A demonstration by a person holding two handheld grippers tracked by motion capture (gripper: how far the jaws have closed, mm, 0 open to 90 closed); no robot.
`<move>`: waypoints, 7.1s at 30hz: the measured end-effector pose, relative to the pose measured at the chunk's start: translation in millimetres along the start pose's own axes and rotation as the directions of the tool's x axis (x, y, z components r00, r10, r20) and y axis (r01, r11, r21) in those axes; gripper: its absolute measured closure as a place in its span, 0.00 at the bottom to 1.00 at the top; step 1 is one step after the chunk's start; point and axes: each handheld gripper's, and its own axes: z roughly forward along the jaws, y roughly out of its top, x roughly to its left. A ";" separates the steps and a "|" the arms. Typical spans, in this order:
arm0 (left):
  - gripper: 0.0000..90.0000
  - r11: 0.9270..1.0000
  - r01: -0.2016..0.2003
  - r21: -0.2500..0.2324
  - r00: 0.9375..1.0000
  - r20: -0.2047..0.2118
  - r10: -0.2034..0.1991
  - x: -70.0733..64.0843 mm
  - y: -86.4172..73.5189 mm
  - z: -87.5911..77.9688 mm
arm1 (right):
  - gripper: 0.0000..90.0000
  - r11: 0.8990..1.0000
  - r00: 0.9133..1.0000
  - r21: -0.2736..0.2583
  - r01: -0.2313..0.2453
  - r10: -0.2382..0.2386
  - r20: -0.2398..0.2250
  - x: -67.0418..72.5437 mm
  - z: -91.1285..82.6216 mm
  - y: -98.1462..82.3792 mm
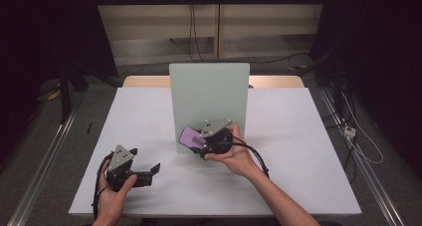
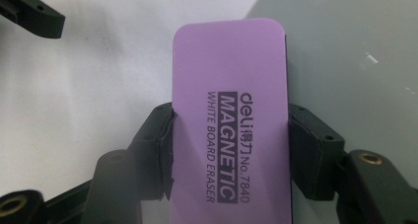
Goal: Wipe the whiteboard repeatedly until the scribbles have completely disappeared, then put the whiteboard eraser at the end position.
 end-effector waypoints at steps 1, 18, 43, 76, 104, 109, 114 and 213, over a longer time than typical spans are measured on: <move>0.05 1.000 -0.002 0.001 1.000 -0.002 0.002 0.4 0.0 -0.1 | 0.46 1.000 1.000 -0.002 -0.002 0.002 0.009 -1.7 -4.0 -0.6; 0.05 1.000 -0.001 0.000 1.000 -0.002 0.001 0.2 0.2 -0.3 | 0.46 0.997 0.990 -0.050 -0.065 0.071 0.125 -22.2 -59.6 -24.9; 0.05 1.000 0.005 0.003 1.000 0.006 -0.005 -0.5 -0.7 1.5 | 0.46 0.992 0.988 -0.041 -0.116 0.119 0.102 -17.7 -68.3 -73.3; 0.05 1.000 -0.001 0.006 1.000 0.010 0.001 -1.8 0.7 4.0 | 0.46 0.993 0.986 -0.028 -0.116 0.118 0.115 -16.6 -72.1 -73.3; 0.05 1.000 0.008 0.008 1.000 0.008 -0.008 1.2 -1.3 2.1 | 0.46 0.966 0.959 -0.040 -0.256 0.259 0.112 -29.8 -122.7 -63.6; 0.05 1.000 0.012 0.003 1.000 0.012 -0.012 0.3 -1.5 1.7 | 0.46 0.967 0.966 0.008 -0.253 0.252 0.065 -22.4 -110.5 -61.3; 0.05 1.000 0.008 0.004 1.000 0.007 -0.008 0.9 -1.2 0.5 | 0.46 0.966 0.968 0.063 -0.250 0.250 0.008 -13.9 -96.5 -58.8; 0.05 1.000 0.005 0.014 1.000 -0.002 -0.005 -0.5 -0.6 1.8 | 0.18 0.935 0.969 0.332 -0.122 0.185 -0.166 20.0 -16.0 -37.1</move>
